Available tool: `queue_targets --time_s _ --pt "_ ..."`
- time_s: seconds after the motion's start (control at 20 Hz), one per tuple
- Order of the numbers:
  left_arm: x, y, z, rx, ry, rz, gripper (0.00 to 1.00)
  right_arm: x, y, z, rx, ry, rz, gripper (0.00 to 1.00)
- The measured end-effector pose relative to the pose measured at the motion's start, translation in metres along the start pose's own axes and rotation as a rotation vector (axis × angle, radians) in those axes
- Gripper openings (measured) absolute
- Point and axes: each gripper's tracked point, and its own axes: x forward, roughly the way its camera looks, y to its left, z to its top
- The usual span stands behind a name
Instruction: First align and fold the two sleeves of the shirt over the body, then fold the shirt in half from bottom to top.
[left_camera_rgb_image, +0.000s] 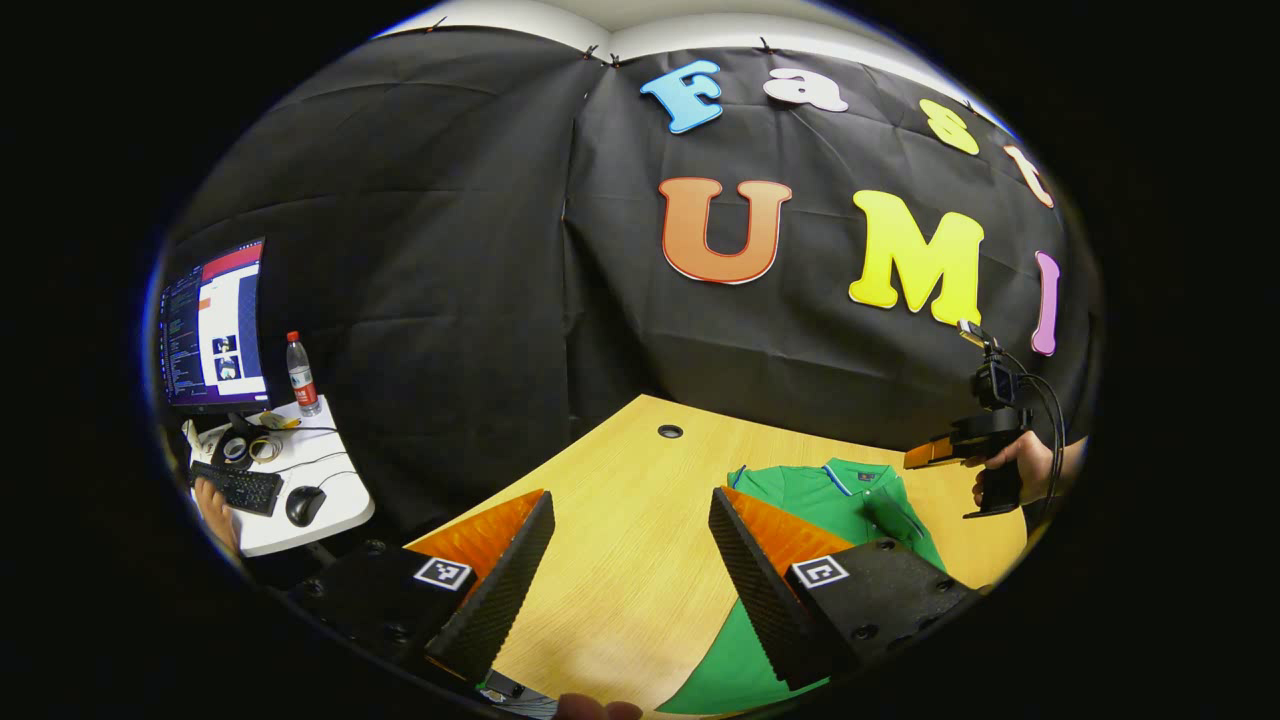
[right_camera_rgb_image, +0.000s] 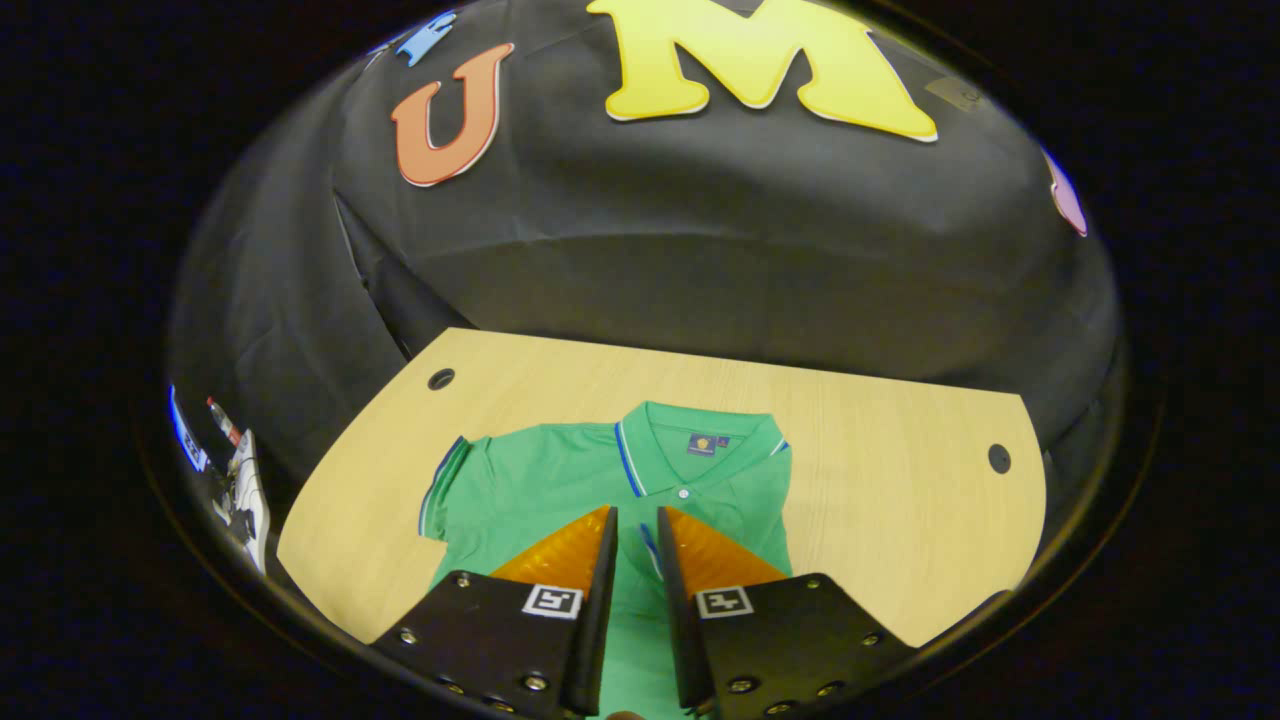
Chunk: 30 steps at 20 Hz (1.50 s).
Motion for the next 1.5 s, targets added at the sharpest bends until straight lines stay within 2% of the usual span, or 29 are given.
queue_targets --time_s 0.15,0.25,0.3,0.4,0.45,0.75,1.05,1.25,1.5 --pt "0.003 -0.002 0.003 0.007 -0.007 -0.022 1.00 -0.007 0.002 0.006 0.005 -0.024 -0.007 0.27" --pt "0.008 -0.008 0.004 0.005 -0.008 -0.054 1.00 -0.018 -0.001 0.009 -0.003 -0.040 -0.025 0.60" --pt "0.011 -0.013 0.006 0.006 -0.009 -0.076 1.00 -0.027 -0.002 0.011 -0.015 -0.053 -0.031 0.63" --pt "0.021 -0.025 0.011 0.019 -0.015 -0.134 1.00 -0.050 -0.005 0.018 -0.060 -0.094 -0.059 0.78" --pt "0.027 -0.031 0.015 0.031 -0.019 -0.165 1.00 -0.063 -0.006 0.021 -0.086 -0.121 -0.072 0.82" --pt "0.074 -0.071 0.033 0.079 -0.029 -0.335 1.00 -0.150 -0.005 0.031 -0.185 -0.266 -0.127 0.82" --pt "0.144 -0.109 0.026 0.086 0.024 -0.483 1.00 -0.215 -0.006 0.021 -0.220 -0.342 -0.163 0.81" --pt "0.198 -0.136 -0.013 0.118 0.103 -0.533 0.98 -0.233 -0.022 -0.002 -0.216 -0.338 -0.199 0.81" --pt "0.263 -0.158 -0.061 0.140 0.187 -0.535 0.99 -0.238 -0.052 -0.040 -0.185 -0.278 -0.260 0.81"
